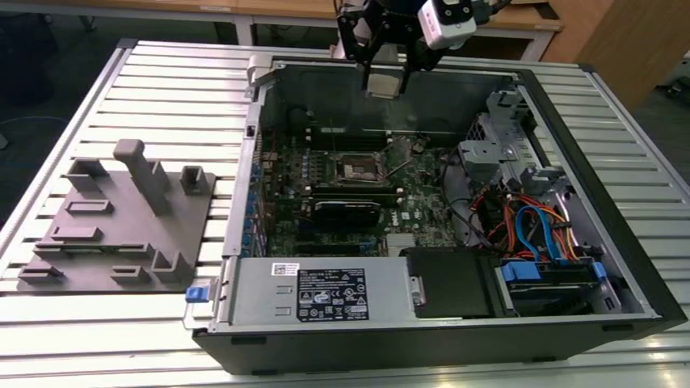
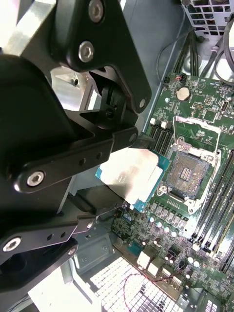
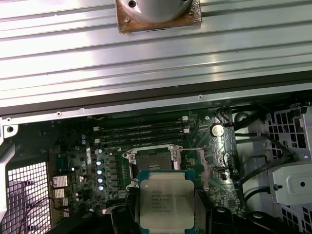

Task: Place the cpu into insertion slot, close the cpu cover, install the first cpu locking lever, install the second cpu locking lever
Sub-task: 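Place the cpu into insertion slot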

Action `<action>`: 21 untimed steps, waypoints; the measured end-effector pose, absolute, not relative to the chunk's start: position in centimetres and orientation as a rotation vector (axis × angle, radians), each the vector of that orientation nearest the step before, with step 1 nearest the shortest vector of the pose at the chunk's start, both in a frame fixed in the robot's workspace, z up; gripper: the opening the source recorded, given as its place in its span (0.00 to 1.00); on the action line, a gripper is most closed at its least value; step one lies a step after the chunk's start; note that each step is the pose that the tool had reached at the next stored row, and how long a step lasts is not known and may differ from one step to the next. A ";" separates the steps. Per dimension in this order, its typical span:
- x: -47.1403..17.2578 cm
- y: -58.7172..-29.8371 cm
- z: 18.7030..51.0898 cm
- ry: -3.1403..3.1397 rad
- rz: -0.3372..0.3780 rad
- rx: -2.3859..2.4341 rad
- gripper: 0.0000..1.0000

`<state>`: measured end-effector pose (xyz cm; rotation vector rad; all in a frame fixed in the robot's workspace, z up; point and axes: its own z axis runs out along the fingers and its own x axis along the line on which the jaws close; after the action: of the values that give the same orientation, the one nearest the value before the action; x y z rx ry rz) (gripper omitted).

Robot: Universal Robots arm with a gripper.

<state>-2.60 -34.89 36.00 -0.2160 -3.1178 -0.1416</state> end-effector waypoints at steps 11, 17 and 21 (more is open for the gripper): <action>-2.6 -34.9 36.0 -3.117 -0.142 -0.234 0.54; -2.6 -34.9 36.0 -3.116 -0.142 -0.262 0.54; -2.6 -34.9 36.0 -3.115 -0.142 -0.275 0.54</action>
<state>-2.60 -34.89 36.00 -0.2754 -3.1148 -0.1421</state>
